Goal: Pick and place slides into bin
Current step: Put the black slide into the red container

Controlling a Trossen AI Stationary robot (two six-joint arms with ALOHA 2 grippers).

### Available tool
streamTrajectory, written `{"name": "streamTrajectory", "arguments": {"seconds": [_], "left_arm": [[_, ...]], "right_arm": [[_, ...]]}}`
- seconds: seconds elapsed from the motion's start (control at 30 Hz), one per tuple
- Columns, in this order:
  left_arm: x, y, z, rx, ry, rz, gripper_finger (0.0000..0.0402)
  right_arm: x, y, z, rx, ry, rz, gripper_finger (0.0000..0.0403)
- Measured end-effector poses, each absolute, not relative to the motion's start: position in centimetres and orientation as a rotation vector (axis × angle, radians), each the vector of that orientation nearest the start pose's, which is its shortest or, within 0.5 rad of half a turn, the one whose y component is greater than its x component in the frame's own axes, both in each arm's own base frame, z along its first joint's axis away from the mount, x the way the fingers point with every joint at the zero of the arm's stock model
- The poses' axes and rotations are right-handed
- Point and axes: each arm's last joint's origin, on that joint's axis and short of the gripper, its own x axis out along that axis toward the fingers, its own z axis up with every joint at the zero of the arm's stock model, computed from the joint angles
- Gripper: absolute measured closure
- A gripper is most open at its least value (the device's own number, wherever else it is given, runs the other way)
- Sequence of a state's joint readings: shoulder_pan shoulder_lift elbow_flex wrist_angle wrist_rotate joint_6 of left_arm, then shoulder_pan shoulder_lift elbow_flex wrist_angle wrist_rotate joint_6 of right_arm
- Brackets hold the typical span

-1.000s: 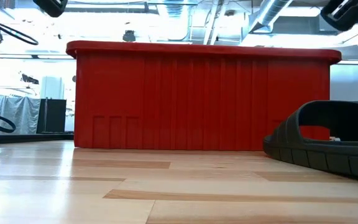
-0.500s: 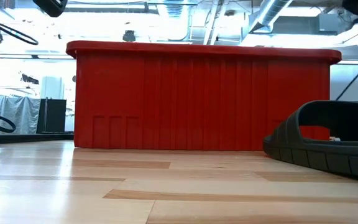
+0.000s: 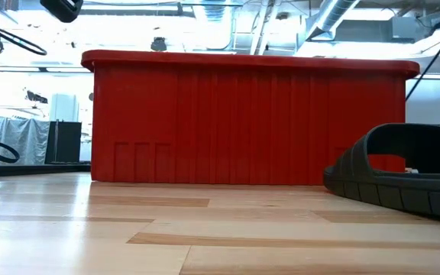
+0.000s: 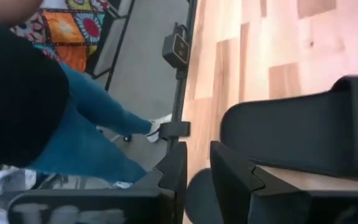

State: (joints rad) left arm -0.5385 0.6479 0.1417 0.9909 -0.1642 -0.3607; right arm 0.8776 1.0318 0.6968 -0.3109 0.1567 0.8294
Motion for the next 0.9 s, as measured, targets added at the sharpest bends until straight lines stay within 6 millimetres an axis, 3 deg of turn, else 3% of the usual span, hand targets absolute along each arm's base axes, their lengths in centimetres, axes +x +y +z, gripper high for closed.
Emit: {"name": "streamTrajectory", "arguments": {"seconds": [0.2,0.57,0.9], "left_arm": [[12.1,-6.7,24.1,-0.515,-0.380,-0.447,0.0308],[12.1,-6.7,24.1,-0.515,-0.380,-0.447,0.0308],[12.1,-6.8,24.1,-0.517,-0.373,-0.490,0.0308]], "right_arm": [[16.1,17.4,23.3,0.503,0.825,0.398,0.0340],[20.3,18.1,20.0,0.595,0.924,0.460,0.0340],[22.1,19.0,17.8,0.679,0.921,0.430,0.0331]]}}
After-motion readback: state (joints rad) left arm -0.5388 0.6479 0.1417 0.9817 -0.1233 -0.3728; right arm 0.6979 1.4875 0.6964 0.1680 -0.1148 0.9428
